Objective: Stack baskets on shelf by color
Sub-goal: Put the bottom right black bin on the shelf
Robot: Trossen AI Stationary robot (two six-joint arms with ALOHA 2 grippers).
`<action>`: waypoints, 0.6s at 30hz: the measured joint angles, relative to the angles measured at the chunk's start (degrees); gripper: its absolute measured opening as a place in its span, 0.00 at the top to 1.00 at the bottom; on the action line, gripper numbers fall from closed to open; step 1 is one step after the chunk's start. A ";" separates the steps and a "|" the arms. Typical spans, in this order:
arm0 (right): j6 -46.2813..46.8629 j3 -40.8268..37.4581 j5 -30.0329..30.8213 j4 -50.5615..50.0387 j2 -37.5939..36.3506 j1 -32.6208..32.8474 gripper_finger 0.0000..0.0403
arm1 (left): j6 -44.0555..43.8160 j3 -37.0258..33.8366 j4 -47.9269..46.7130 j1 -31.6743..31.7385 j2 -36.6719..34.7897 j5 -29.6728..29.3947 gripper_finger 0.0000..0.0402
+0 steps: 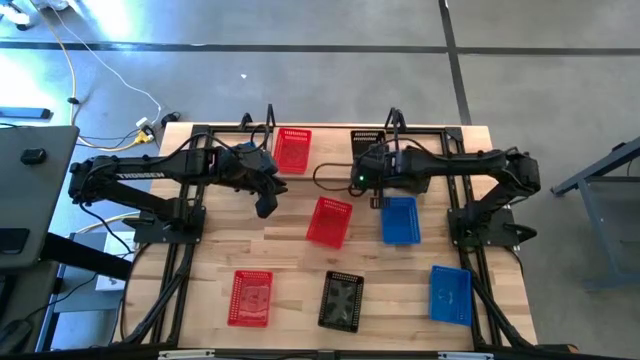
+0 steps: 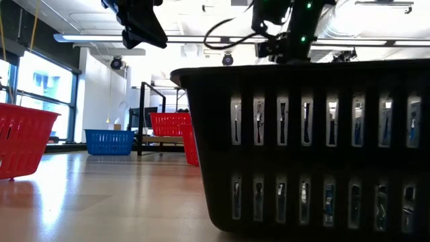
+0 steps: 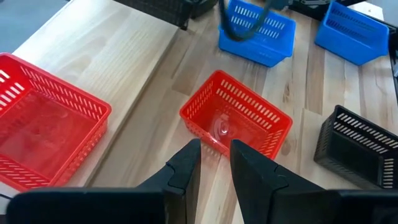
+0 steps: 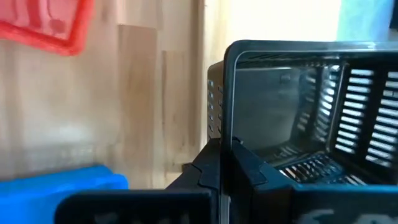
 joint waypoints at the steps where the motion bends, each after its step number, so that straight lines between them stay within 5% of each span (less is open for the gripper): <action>1: -0.85 -0.38 -0.26 0.70 0.00 -0.82 1.00 | 0.00 0.00 0.00 0.00 0.00 0.00 0.80; 18: -6.99 -1.87 -9.27 6.94 0.45 -10.99 1.00 | -0.15 0.00 0.04 0.04 0.00 0.02 0.80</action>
